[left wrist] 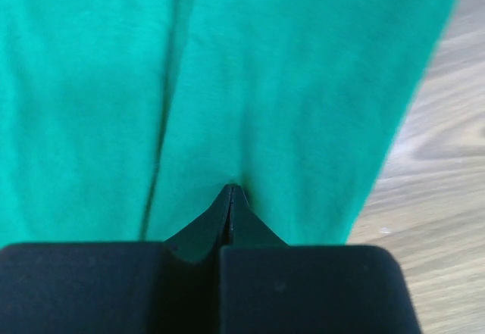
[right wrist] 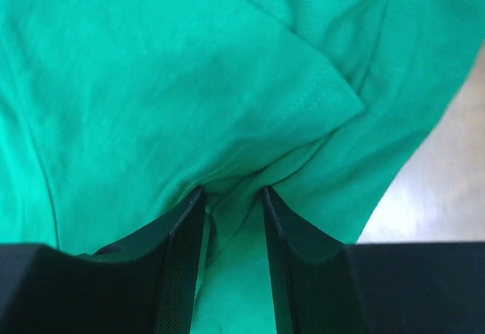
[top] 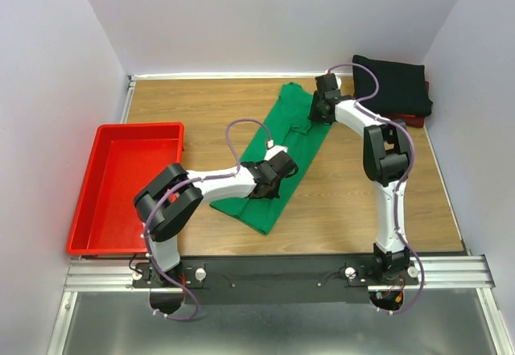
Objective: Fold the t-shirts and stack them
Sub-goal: Fold the tshirt
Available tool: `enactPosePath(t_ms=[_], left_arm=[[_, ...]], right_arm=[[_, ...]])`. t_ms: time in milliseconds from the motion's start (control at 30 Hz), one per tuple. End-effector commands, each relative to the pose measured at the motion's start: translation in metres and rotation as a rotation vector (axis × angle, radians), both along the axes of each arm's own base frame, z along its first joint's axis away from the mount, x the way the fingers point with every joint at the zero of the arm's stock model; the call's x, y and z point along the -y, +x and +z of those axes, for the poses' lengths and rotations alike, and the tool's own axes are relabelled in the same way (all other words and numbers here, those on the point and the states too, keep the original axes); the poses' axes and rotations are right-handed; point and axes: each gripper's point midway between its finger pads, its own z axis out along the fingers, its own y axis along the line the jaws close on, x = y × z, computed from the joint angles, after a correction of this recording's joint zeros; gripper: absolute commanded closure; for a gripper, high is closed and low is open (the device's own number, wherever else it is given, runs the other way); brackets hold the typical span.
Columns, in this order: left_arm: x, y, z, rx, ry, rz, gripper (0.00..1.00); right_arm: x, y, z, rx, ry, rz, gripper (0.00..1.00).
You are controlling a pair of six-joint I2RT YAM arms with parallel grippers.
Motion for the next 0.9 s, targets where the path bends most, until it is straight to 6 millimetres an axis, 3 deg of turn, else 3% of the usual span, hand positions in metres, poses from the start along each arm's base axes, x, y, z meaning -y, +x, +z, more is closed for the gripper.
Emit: enactPosePath(t_ms=[0, 133, 200, 233, 267, 333, 433, 567, 600, 700, 733, 867], left_arm=[[0.032, -0.016, -0.017, -0.066, -0.056, -0.046, 1.0], [0.07, -0.014, -0.016, -0.095, -0.14, -0.108, 1.0], [0.092, -0.003, -0.004, -0.07, -0.199, -0.137, 1.0], [0.098, -0.001, -0.008, -0.078, -0.204, -0.146, 1.0], [0.113, 0.006, 0.002, -0.069, -0.24, -0.165, 1.0], [0.127, 0.011, 0.005, -0.072, -0.269, -0.194, 0.99], [0.138, 0.03, 0.026, -0.031, -0.316, -0.201, 0.97], [0.128, 0.051, 0.059, 0.029, -0.359, -0.179, 0.92], [0.118, 0.06, 0.072, 0.055, -0.378, -0.161, 0.92], [0.104, 0.067, 0.09, 0.087, -0.4, -0.139, 0.91], [0.099, 0.067, 0.104, 0.107, -0.418, -0.136, 0.92], [0.064, 0.075, 0.116, 0.133, -0.422, -0.064, 0.92]], right_arm=[[0.008, 0.017, -0.028, -0.021, -0.077, 0.025, 0.56], [0.0, 0.043, -0.033, 0.014, -0.084, 0.073, 0.53], [-0.005, 0.053, -0.035, 0.027, -0.083, 0.109, 0.5], [-0.008, 0.058, -0.035, 0.036, -0.08, 0.118, 0.47], [-0.014, 0.065, -0.033, 0.053, -0.064, 0.138, 0.45], [-0.023, 0.072, -0.031, 0.068, -0.033, 0.163, 0.39], [-0.031, 0.085, -0.007, 0.122, -0.002, 0.176, 0.33], [-0.027, 0.09, 0.028, 0.179, -0.01, 0.155, 0.24], [-0.023, 0.09, 0.048, 0.208, -0.02, 0.142, 0.22], [-0.018, 0.087, 0.078, 0.249, -0.031, 0.123, 0.22], [-0.015, 0.083, 0.097, 0.271, -0.03, 0.109, 0.24], [0.0, 0.069, 0.132, 0.308, -0.048, 0.054, 0.28]])
